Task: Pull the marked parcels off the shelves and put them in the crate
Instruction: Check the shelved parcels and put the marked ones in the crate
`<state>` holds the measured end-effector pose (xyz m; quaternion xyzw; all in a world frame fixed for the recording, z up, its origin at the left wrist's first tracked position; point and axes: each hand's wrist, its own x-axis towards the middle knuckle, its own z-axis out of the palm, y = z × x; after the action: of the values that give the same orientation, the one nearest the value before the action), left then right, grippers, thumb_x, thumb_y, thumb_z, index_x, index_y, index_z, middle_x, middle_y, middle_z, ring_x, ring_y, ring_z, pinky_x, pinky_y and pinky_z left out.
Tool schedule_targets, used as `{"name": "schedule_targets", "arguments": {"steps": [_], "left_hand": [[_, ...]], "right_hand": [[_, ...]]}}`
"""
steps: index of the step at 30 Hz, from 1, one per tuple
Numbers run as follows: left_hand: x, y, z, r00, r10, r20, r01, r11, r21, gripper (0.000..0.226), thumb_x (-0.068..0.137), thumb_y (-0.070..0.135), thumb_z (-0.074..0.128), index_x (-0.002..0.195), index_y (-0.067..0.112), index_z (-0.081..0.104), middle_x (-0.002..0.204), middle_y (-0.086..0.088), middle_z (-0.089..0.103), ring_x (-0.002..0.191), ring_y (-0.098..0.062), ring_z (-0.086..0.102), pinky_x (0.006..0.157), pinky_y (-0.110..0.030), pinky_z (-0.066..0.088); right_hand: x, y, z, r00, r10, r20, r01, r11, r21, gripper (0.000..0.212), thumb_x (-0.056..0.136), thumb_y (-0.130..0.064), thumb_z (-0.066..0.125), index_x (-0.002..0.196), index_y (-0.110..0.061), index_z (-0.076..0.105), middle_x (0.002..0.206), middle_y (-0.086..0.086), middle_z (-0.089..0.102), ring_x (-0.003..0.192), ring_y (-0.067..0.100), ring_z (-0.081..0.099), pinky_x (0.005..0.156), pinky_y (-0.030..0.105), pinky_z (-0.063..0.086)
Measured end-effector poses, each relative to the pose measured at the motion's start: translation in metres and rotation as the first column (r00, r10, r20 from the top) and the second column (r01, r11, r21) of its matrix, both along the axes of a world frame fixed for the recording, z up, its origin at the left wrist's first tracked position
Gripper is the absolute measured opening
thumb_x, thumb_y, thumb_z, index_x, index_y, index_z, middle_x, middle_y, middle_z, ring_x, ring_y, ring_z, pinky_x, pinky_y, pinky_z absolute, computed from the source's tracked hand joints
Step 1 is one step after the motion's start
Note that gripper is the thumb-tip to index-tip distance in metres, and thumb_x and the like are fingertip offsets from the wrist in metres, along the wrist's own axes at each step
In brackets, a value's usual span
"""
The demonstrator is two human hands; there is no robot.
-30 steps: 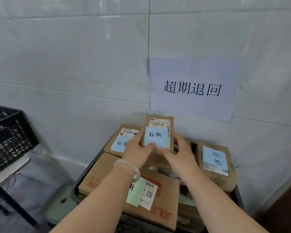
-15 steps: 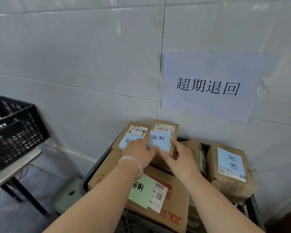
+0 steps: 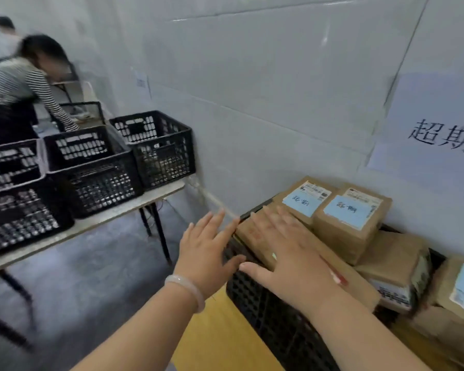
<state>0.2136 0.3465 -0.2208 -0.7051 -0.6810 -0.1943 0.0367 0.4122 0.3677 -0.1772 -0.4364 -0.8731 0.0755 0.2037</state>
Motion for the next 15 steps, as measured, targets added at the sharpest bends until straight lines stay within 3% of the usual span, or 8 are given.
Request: {"name": "schedule_targets", "arguments": {"steps": [3,6,10,15], "left_hand": [[-0.053,-0.059,-0.013,0.980,0.199,0.014,-0.198,0.979,-0.049,0.078,0.085,0.071,0.045,0.150,0.050,0.007,0.164,0.011,0.004,0.151,-0.016,0.003,0.121,-0.044,0.004],[-0.107,-0.129,-0.020,0.918,0.396,-0.013,-0.396,0.915,-0.077,0.081,0.084,0.069,0.051,0.149,0.051,0.006,0.163,0.011,0.007,0.151,-0.016,0.005,0.121,-0.044,0.006],[-0.178,-0.228,-0.023,0.793,0.607,-0.058,-0.609,0.788,-0.084,0.082,0.083,0.071,0.048,0.143,0.054,-0.005,0.163,0.012,0.007,0.151,-0.015,0.006,0.121,-0.045,0.012],[-0.232,-0.319,-0.040,0.666,0.738,-0.106,-0.744,0.648,-0.162,0.086,0.082,0.072,0.046,0.151,0.048,0.001,0.164,0.009,0.007,0.151,-0.015,0.004,0.121,-0.041,0.008]], "right_hand": [[-0.061,-0.022,-0.019,0.977,0.214,0.013,-0.213,0.976,-0.041,0.088,0.077,-0.082,0.035,0.149,-0.051,-0.005,0.159,-0.021,-0.008,0.144,0.002,-0.020,0.121,0.038,-0.003],[-0.127,-0.051,-0.036,0.921,0.389,0.038,-0.382,0.916,-0.120,0.092,0.079,-0.078,0.044,0.151,-0.046,-0.003,0.161,-0.016,-0.008,0.146,0.005,-0.018,0.121,0.038,-0.005],[-0.229,-0.108,-0.045,0.774,0.627,0.085,-0.611,0.776,-0.156,0.092,0.081,-0.074,0.047,0.152,-0.044,-0.004,0.162,-0.014,-0.010,0.146,0.006,-0.018,0.120,0.037,-0.009],[-0.327,-0.174,-0.064,0.619,0.772,0.141,-0.748,0.635,-0.194,0.092,0.081,-0.072,0.049,0.153,-0.042,0.000,0.163,-0.012,-0.006,0.147,0.007,-0.014,0.120,0.036,-0.008]]}}
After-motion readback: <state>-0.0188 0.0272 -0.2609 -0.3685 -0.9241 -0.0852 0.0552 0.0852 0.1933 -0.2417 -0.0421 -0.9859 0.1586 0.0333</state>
